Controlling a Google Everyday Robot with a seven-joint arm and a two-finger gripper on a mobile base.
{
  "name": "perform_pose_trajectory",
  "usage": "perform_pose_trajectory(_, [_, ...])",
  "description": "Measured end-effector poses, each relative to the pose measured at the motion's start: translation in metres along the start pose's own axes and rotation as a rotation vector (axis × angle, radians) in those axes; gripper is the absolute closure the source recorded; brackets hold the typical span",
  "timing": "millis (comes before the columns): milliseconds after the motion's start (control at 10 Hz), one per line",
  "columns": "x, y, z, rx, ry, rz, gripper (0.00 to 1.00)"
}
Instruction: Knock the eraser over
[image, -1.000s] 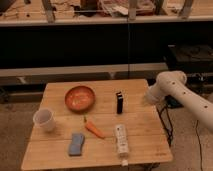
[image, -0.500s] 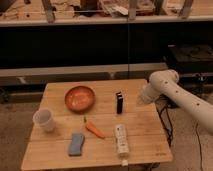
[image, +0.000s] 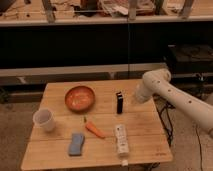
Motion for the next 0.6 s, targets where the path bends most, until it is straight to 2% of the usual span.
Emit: perform_pose_trajectory(600, [-0.029, -0.014, 0.011, -0.004, 0.002, -0.017, 1.0])
